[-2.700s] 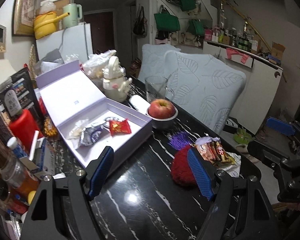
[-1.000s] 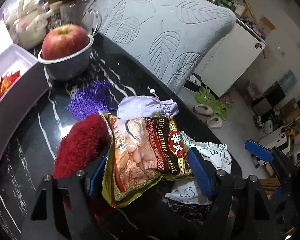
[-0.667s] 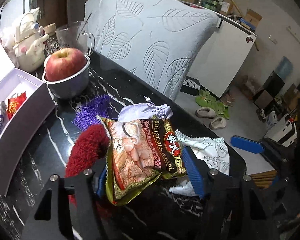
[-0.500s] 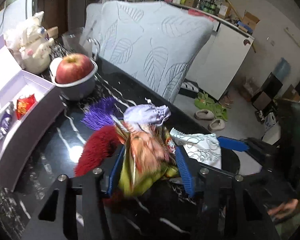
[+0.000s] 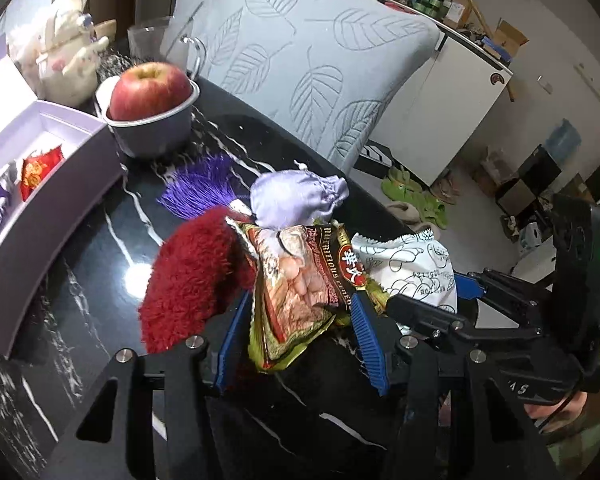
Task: Organize soft objects
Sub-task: 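Grasp the red fuzzy plush with the left gripper while the right grasps the white pastry packet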
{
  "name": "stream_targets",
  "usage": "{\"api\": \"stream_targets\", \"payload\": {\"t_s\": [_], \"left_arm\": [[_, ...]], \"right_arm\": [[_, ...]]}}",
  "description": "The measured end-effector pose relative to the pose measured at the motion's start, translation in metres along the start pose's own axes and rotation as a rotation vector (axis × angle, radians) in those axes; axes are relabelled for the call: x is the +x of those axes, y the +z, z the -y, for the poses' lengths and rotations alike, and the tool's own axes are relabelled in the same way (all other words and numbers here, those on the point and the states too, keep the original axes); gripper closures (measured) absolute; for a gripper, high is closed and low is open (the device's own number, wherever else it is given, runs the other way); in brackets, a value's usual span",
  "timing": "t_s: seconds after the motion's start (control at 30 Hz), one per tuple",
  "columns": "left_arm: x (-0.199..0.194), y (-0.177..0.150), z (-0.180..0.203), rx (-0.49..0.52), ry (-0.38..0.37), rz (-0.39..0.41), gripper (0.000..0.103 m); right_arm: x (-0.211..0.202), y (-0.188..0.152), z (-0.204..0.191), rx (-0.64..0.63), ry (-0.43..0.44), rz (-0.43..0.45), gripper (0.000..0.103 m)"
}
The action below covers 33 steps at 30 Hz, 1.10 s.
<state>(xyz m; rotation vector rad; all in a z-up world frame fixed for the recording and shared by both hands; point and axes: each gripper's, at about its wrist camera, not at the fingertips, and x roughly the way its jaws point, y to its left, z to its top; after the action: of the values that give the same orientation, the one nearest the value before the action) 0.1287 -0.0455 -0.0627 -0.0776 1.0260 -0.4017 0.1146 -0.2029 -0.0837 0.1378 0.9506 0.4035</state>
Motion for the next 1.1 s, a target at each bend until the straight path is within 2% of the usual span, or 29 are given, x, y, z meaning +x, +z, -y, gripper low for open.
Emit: {"api": "stream_targets", "payload": {"t_s": [0.17,0.3,0.43,0.5,0.53,0.57,0.87,0.93,1.1], "left_arm": [[0.002,-0.002,0.001,0.005,0.001,-0.008,0.052],[-0.019,-0.002,-0.001,0.013,0.024,0.056,0.052],[-0.039,-0.003,-0.006,0.030,0.101,0.136,0.052],[-0.039,-0.001,-0.011,0.033,0.144,0.156,0.044],[-0.036,0.000,-0.015,0.029,0.166,0.152,0.035],[-0.033,0.001,-0.019,0.023,0.179,0.145,0.031],[0.009,-0.002,-0.043,-0.010,0.190,0.035,0.030],[0.015,-0.002,-0.046,-0.023,0.155,0.021,0.030],[0.019,-0.001,-0.049,-0.031,0.128,0.017,0.030]], "right_arm": [[-0.006,-0.003,0.004,-0.009,-0.014,-0.007,0.047],[-0.007,-0.002,0.007,-0.007,-0.021,-0.011,0.047],[-0.008,-0.001,0.010,-0.003,-0.015,-0.006,0.047],[-0.008,-0.001,0.009,-0.006,-0.016,-0.001,0.047],[-0.008,-0.001,0.009,-0.008,-0.017,0.002,0.047],[-0.008,0.000,0.009,-0.011,-0.019,0.004,0.047],[-0.007,0.000,0.005,-0.045,-0.038,-0.002,0.046],[-0.006,0.000,0.003,-0.057,-0.046,-0.008,0.043],[-0.003,0.001,0.003,-0.064,-0.058,-0.017,0.034]]}}
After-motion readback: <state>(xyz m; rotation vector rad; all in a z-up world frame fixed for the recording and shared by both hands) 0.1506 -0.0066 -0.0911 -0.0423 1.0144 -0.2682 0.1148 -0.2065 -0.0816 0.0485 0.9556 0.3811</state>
